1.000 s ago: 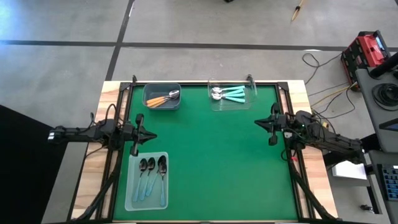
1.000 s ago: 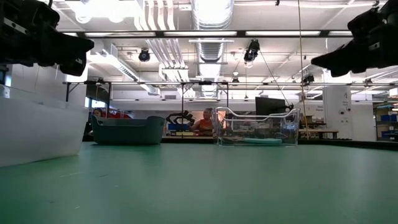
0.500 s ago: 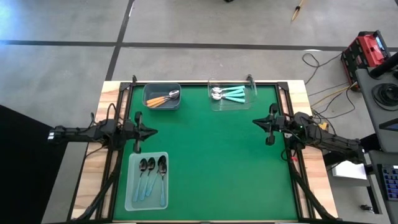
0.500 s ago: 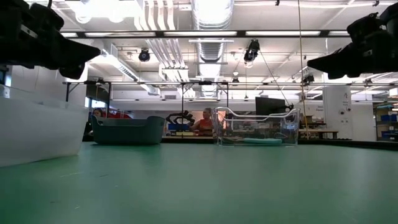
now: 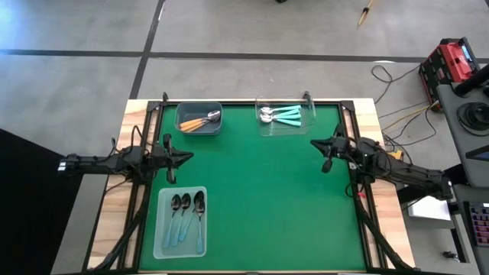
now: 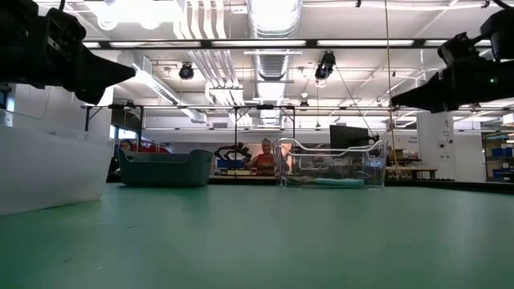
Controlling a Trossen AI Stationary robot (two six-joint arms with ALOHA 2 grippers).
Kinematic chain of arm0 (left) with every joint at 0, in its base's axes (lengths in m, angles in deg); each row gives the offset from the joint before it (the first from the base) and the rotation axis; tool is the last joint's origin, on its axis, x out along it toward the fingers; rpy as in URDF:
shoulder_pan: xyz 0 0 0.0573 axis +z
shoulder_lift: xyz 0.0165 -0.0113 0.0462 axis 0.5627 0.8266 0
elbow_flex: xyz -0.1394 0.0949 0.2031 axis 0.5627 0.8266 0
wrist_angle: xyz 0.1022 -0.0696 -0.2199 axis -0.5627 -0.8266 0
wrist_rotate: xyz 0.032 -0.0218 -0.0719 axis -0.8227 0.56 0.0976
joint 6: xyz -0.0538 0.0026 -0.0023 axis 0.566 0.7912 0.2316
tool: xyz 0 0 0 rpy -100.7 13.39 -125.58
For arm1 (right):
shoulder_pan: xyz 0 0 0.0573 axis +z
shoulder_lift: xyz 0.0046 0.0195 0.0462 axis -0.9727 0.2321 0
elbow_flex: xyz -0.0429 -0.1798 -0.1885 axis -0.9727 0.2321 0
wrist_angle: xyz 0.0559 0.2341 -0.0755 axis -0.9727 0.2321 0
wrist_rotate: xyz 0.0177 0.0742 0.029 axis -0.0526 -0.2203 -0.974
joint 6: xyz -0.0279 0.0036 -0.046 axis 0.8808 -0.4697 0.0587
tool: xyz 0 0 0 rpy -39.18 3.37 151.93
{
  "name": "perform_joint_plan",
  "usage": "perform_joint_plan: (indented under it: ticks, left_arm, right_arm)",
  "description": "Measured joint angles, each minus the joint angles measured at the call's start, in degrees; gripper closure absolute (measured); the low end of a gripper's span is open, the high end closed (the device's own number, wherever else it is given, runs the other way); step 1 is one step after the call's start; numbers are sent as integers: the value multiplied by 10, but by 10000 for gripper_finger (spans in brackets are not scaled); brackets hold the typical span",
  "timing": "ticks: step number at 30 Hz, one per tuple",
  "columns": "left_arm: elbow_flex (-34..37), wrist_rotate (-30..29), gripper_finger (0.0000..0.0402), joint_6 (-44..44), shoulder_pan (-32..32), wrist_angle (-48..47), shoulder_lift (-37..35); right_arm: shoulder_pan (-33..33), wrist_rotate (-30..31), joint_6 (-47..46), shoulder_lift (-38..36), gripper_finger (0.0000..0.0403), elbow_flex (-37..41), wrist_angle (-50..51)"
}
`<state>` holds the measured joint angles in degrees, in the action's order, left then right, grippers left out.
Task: Sort silverware by color (type)
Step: Return to Home Position
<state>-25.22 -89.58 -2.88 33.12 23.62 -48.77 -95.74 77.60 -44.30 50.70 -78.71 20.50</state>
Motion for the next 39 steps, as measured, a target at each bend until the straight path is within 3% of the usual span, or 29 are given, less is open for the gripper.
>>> perform_joint_plan:
  ticks: [12, 39]
  left_arm:
    - [-1, 0, 401, 0, 0, 1, 0]
    - [-2, 1, 401, 0, 0, 1, 0]
  right_arm:
    - [0, 2, -121, 34, 394, 0, 1]
    - [0, 4, -121, 74, 394, 1, -2]
